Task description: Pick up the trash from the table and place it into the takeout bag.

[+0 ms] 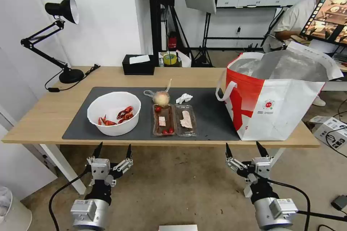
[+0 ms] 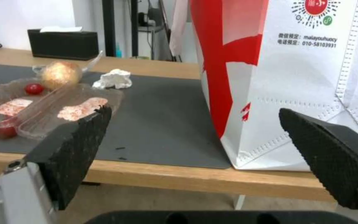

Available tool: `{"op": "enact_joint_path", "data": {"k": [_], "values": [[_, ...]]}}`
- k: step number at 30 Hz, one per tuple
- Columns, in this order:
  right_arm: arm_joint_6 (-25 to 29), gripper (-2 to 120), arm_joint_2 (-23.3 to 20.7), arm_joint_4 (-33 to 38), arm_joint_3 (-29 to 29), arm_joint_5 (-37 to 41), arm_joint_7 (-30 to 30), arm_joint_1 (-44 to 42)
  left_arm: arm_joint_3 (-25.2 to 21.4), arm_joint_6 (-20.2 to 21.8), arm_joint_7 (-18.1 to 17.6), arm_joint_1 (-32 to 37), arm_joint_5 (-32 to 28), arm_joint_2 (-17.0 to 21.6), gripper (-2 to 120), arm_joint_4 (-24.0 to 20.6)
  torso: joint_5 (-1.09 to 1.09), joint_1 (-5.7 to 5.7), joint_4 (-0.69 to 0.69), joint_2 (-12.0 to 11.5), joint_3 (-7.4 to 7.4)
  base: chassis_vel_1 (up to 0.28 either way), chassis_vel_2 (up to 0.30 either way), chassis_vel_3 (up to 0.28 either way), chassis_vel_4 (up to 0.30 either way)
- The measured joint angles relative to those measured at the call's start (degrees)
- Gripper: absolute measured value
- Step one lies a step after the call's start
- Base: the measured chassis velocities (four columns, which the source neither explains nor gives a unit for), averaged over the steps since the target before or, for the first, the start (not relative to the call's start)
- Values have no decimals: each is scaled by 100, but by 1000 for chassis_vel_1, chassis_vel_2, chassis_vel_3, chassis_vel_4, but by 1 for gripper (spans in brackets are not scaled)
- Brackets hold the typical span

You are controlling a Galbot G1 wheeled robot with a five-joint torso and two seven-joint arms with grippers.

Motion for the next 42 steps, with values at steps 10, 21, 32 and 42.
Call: {"op": "enact_joint_path", "data": {"k": [10,21,32,42], "values": [[0,100,0,0,0,0,0,0,0,0,0,0,0,0,100,0,0,0,0,0,0,0,0,0,0],[0,100,0,0,0,0,0,0,0,0,0,0,0,0,100,0,0,0,0,0,0,0,0,0,0],[-421,100,-512,-110,-17,523,9,535,-160,469,-245,-254,-545,325,100,-55,2,1,3,-1,0,0,0,0,0],[-1315,100,-1474,-375,-80,1780,9,1521,-487,1541,-739,-783,-1849,980,100,-205,0,1,0,-1,1,0,0,0,0]]}}
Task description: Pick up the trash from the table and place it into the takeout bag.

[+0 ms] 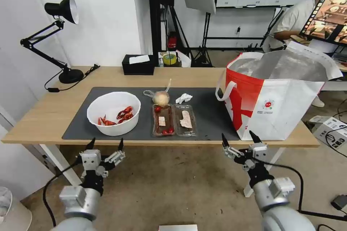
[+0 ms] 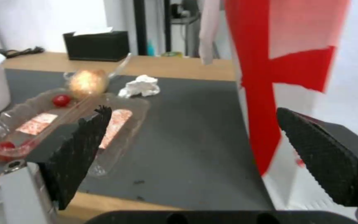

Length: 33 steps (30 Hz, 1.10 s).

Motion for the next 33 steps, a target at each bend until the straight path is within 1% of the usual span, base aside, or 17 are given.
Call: {"op": "enact_joint_path", "data": {"k": [1,2,3,4,5,6,10,11,12,14,15,21,26,29,30,31,33], "values": [[-88,100,-97,-27,-7,125,1,98,-32,104,-48,-52,-129,66,100,-14,0,0,0,0,0,0,0,0,0],[-279,100,-298,-84,-20,392,2,304,-104,328,-155,-162,-400,203,100,-49,1,0,0,0,0,0,0,0,0],[-279,100,-298,-84,-20,392,2,304,-104,328,-155,-162,-400,203,100,-49,1,0,0,0,0,0,0,0,0],[-355,100,-423,-110,-24,502,4,438,-154,498,-232,-244,-603,304,100,-72,0,0,3,0,0,0,0,0,0],[-360,100,-444,-111,-26,523,3,461,-188,580,-281,-283,-716,359,100,-91,-2,0,2,0,-1,0,0,0,0],[-435,100,-547,-160,-38,714,-21,544,-296,686,-342,-276,-920,488,100,-179,2,0,-3,0,-1,0,0,0,0],[-529,100,-700,-225,-51,1003,-77,671,-335,717,-353,-224,-980,522,100,-222,1,0,-2,0,-1,0,0,0,0],[-656,100,-887,-317,-70,1370,-154,820,-358,718,-360,-171,-974,528,100,-250,0,-1,0,0,-1,0,0,0,0],[-666,100,-977,-349,-57,1526,-207,865,-362,715,-360,-149,-958,529,100,-262,2,-1,4,0,-1,0,0,0,0],[-650,100,-1012,-357,-37,1584,-237,860,-364,710,-361,-137,-948,529,100,-268,1,-1,5,0,-1,0,0,0,0],[-588,100,-1052,-369,0,1681,-294,768,-365,697,-364,-105,-916,524,100,-279,-1,0,-1,0,-1,0,0,0,0],[-440,100,-963,-314,2,1686,-314,547,-367,504,-366,50,-788,416,100,-291,1,-2,0,0,-2,0,0,0,0],[-71,100,-873,-311,-74,1573,-310,381,-355,230,-358,178,-686,315,100,-266,0,-2,-1,0,-1,0,0,0,0],[117,100,-818,-285,-141,1549,-222,315,-347,120,-357,216,-635,281,100,-251,0,-2,-1,0,-1,0,0,0,0],[287,100,-777,-254,-237,1598,-70,271,-335,27,-354,250,-589,254,100,-229,0,-2,-1,0,-2,0,0,0,0],[287,100,-777,-254,-237,1598,-70,271,-335,27,-354,250,-589,254,100,-229,0,-2,-1,0,-2,0,0,0,0],[378,100,-722,-162,-438,2071,264,246,-318,-53,-349,298,-536,226,100,-208,0,-2,-1,0,-2,0,0,0,0]]}}
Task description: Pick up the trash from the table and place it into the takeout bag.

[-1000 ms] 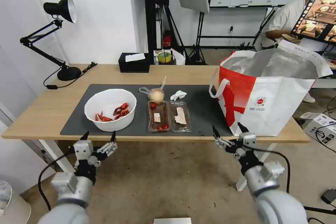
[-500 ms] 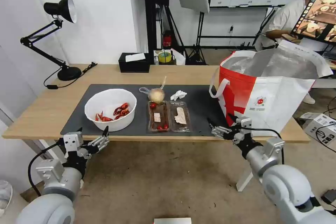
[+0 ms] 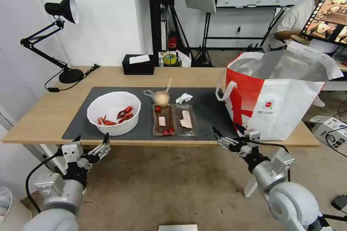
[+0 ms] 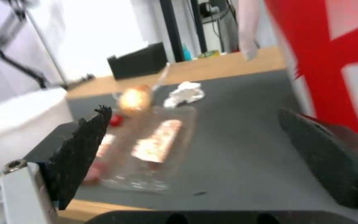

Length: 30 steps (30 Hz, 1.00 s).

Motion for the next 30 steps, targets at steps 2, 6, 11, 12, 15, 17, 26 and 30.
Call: {"op": "enact_joint_path", "data": {"k": [2,6,11,12,15,17,26,30], "values": [[2,100,13,28,-58,184,86,5,1,-10,1,7,8,-3,100,3,0,0,0,0,0,0,0,0,0],[-65,100,70,189,-461,1727,676,222,2,-33,7,30,30,-3,100,8,0,0,0,0,0,0,0,0,0],[-128,100,96,226,-704,2807,1193,546,-26,-49,14,74,30,12,100,3,0,0,0,0,0,0,0,0,0],[-131,100,102,226,-733,2962,1256,592,-28,-51,15,84,30,12,100,2,0,0,0,0,0,0,0,0,0],[-134,100,160,206,-868,3706,1638,814,-34,-54,21,146,39,0,100,-3,0,0,1,0,0,0,0,0,0],[-130,100,225,178,-956,4120,1936,921,-32,-54,26,166,50,-11,100,-3,0,0,1,0,0,0,0,0,0],[2,100,634,24,-1222,4909,2668,1119,-4,-51,45,185,82,-12,100,14,0,0,1,0,1,0,0,0,0],[86,100,754,-23,-1315,4982,2714,1148,-10,-45,46,189,84,22,100,43,0,0,0,0,0,0,0,0,0]]}}
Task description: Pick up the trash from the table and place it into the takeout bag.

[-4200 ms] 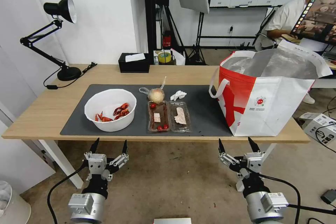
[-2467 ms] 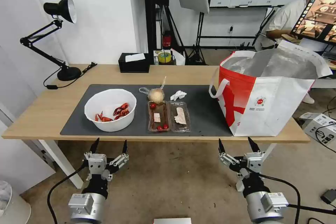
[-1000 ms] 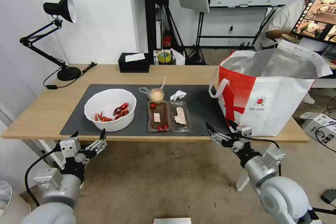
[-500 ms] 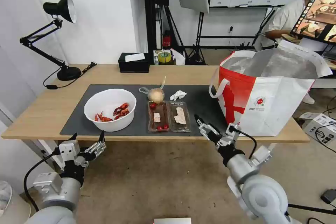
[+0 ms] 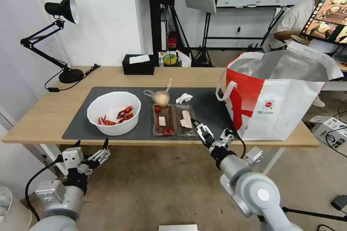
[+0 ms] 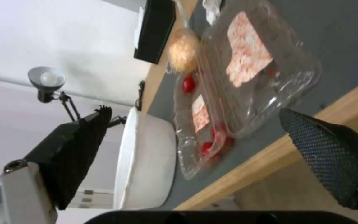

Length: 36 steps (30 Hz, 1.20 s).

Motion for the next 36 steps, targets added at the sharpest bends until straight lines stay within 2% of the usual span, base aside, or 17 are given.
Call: {"op": "enact_joint_path", "data": {"k": [17,36], "values": [[113,100,775,-379,-160,296,295,181,-87,15,-17,32,-58,284,100,79,0,0,0,0,0,0,0,0,0],[154,100,958,-532,-214,220,333,284,-120,11,-12,147,-127,314,100,-40,0,0,0,0,0,0,0,0,0]]}}
